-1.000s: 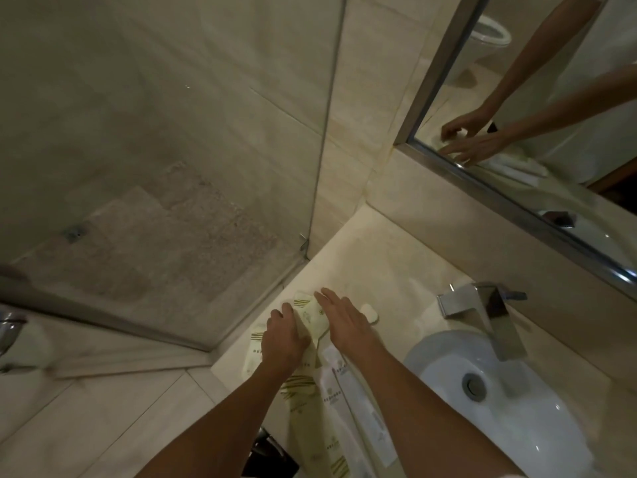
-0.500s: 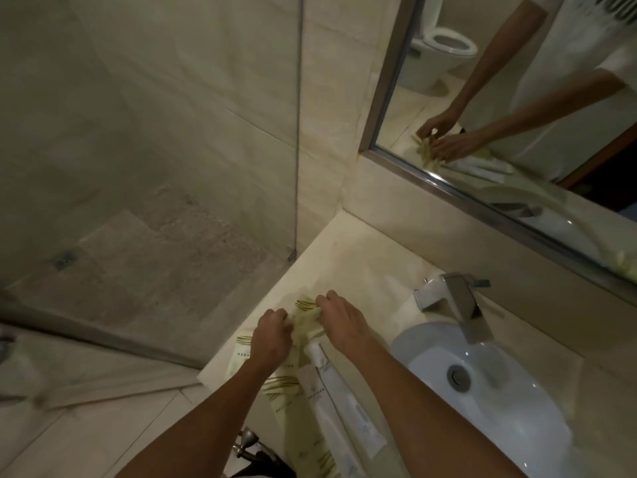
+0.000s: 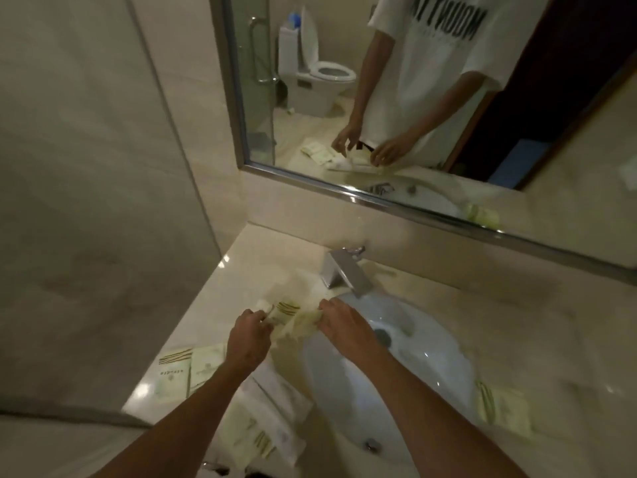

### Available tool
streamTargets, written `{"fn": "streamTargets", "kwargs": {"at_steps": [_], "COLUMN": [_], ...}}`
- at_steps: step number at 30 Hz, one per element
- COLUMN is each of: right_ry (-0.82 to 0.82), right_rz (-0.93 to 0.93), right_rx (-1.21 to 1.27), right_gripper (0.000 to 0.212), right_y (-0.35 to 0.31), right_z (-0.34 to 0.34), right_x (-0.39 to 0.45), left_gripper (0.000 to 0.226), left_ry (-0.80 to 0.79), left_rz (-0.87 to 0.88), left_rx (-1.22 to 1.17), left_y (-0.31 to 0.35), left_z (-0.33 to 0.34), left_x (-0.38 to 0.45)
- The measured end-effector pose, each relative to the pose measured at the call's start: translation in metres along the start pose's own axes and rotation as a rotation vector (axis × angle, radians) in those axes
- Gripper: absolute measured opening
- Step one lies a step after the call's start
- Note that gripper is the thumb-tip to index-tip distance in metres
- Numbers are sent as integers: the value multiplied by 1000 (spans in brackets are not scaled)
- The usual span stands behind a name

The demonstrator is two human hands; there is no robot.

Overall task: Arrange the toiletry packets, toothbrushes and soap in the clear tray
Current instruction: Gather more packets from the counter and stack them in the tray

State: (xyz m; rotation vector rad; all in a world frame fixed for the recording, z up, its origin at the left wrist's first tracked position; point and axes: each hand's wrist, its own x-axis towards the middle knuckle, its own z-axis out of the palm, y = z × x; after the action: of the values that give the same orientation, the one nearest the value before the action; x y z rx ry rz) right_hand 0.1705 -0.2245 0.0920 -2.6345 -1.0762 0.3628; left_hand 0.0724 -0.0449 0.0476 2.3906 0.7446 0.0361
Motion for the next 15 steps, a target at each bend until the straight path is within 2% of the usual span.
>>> {"fn": "streamTargets", "kwargs": {"at_steps": [6,15], "right_ry": [66,155], "right_rz": [212,504], "right_rx": [45,12], "right_gripper": [17,29], "right_y": [77,202], "right_z": [-13,-29], "right_x": [-82,-205], "left_gripper": [16,20], "left_ry": [-151,-314], "left_rz": [127,317], "left_rx": [-29,-8], "left_y": [75,167], "left_z": [49,121], "left_x": [-28,-57]}}
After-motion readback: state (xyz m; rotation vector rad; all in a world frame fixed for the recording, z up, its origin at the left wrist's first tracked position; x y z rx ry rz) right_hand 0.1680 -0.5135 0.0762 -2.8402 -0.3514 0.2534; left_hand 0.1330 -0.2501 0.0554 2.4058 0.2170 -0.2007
